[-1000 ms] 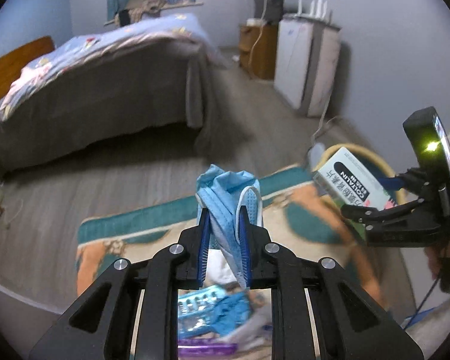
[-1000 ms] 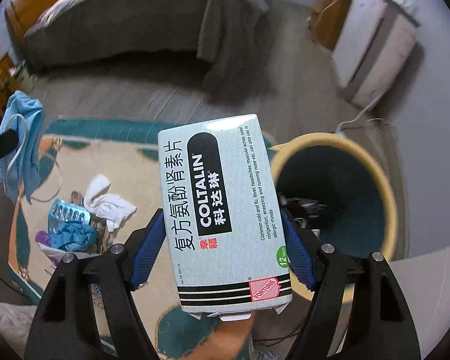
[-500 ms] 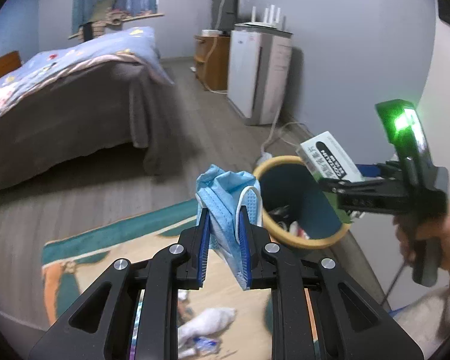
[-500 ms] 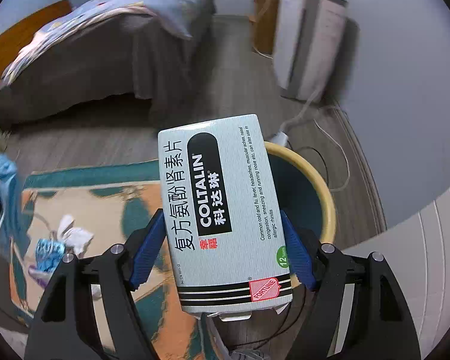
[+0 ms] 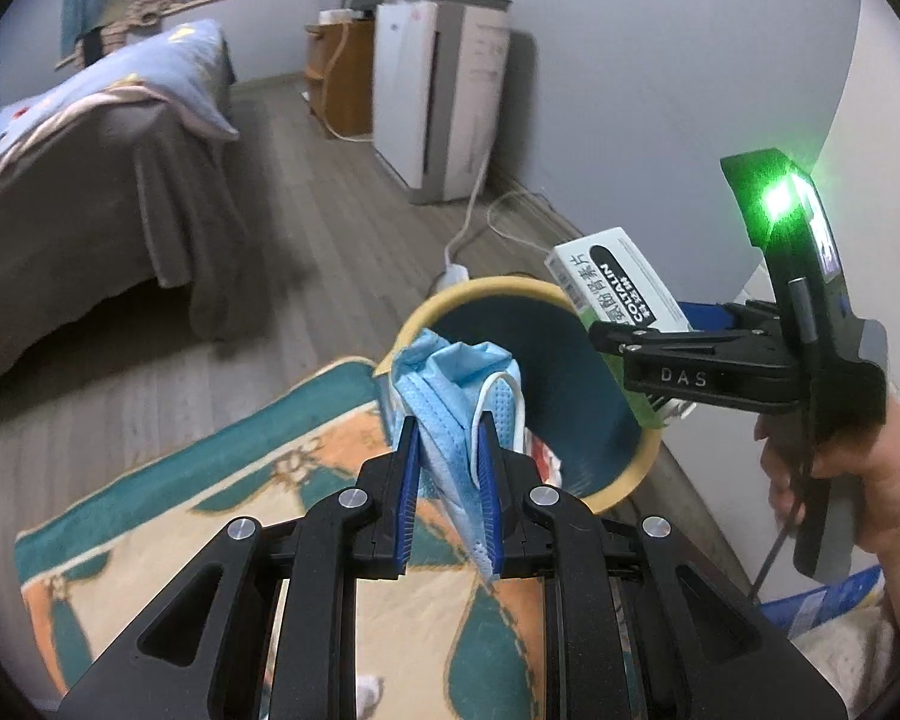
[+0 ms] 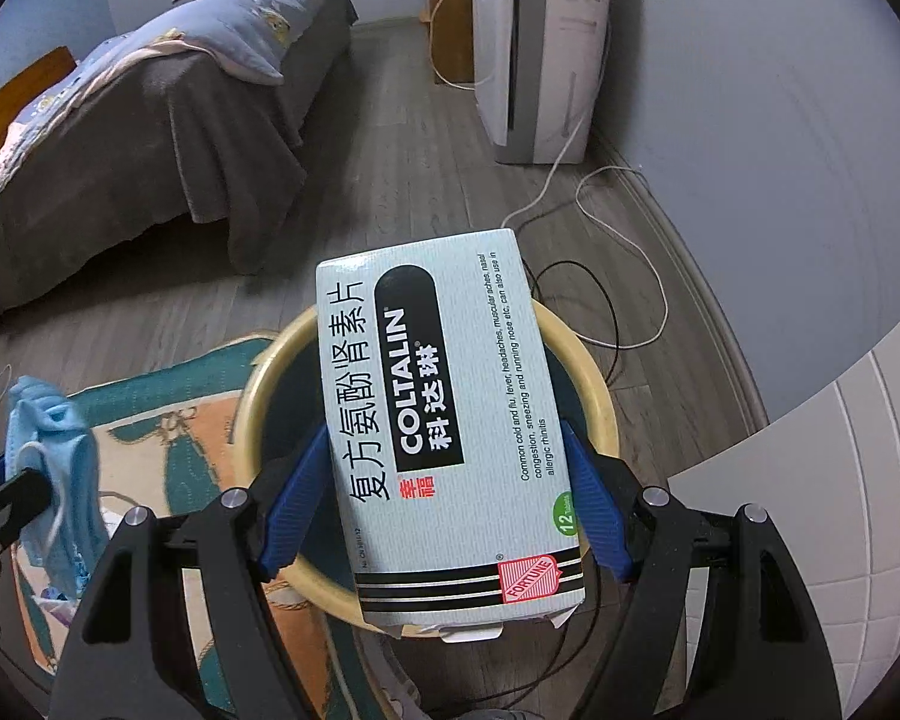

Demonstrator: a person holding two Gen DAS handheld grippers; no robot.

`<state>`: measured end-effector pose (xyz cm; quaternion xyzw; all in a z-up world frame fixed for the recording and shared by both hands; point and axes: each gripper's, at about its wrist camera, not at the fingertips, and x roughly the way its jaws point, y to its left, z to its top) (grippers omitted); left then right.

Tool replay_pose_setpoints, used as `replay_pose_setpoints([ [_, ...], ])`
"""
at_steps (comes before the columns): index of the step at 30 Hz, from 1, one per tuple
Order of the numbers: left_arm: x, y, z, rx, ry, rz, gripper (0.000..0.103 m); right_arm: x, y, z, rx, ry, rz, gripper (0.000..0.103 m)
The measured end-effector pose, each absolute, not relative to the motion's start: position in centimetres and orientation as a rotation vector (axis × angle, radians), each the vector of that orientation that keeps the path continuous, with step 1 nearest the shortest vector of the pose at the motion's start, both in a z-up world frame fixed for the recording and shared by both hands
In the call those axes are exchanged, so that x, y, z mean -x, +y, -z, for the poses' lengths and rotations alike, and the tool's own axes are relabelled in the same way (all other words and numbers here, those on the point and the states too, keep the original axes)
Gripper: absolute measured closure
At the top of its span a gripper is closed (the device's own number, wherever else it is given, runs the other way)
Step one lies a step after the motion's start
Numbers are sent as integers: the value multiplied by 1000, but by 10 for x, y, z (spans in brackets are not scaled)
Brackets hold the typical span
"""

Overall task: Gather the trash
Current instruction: 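Carry the box and mask over the bin and open both tools to drop them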

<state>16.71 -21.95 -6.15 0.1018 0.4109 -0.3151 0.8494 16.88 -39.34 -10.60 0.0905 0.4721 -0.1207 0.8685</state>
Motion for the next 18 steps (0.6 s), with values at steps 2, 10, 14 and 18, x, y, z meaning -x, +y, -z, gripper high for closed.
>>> replay_pose_setpoints([
  [2, -170, -229, 64, -232, 864, 673, 84, -169, -398, 107, -198, 989, 259, 30],
  [10, -180, -250, 79, -258, 871, 709, 83, -171, -404, 111, -213, 994, 274, 30],
  [14, -189, -257, 86, -257, 871, 708, 83, -172, -403, 112, -222, 994, 279, 30],
  [18, -197, -263, 87, -238, 861, 710, 76, -172, -405, 111, -228, 988, 285, 29],
])
